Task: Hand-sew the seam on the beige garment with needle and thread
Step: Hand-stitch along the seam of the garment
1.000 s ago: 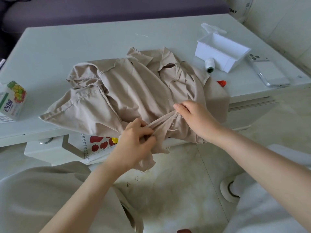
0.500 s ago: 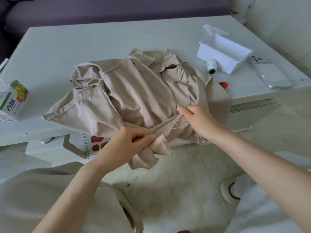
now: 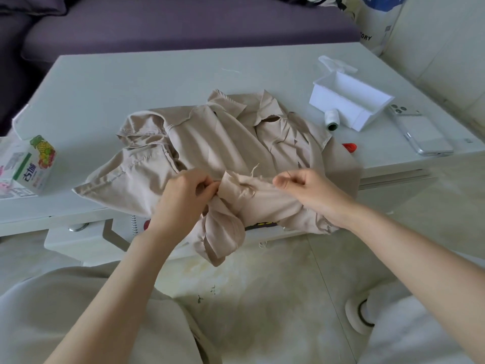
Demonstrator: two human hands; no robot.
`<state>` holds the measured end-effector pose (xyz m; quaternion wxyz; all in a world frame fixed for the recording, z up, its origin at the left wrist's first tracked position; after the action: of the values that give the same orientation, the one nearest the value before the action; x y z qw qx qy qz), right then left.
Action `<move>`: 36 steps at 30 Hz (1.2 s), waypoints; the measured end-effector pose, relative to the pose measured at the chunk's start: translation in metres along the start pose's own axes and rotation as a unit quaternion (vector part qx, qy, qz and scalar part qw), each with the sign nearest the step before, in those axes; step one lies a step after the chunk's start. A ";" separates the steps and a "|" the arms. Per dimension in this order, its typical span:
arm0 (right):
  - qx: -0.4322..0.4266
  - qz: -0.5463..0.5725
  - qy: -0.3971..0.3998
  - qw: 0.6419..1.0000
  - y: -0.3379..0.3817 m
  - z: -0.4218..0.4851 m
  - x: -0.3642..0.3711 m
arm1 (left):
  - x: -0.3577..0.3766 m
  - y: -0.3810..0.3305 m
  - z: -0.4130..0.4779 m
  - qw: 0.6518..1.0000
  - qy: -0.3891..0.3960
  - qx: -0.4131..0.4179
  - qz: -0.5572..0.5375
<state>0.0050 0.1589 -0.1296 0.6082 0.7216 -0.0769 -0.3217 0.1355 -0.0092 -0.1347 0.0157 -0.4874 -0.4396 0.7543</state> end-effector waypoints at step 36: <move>-0.022 -0.036 -0.063 0.997 0.035 -0.009 -0.001 | 0.015 -0.044 -0.056 0.991 -0.031 0.003 -0.132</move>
<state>0.0192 0.1585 -0.0968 0.6058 0.6887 -0.0816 -0.3899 0.1519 0.0608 -0.1234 0.1032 -0.4008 -0.4982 0.7619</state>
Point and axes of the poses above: each hand's wrist, its own z-axis towards the middle knuckle, its own x-axis out of the palm, y = z × x, the point moved 5 cm from there along z, towards the middle knuckle, and after that the axes turned 11 degrees about -x, right-handed, at the moved point
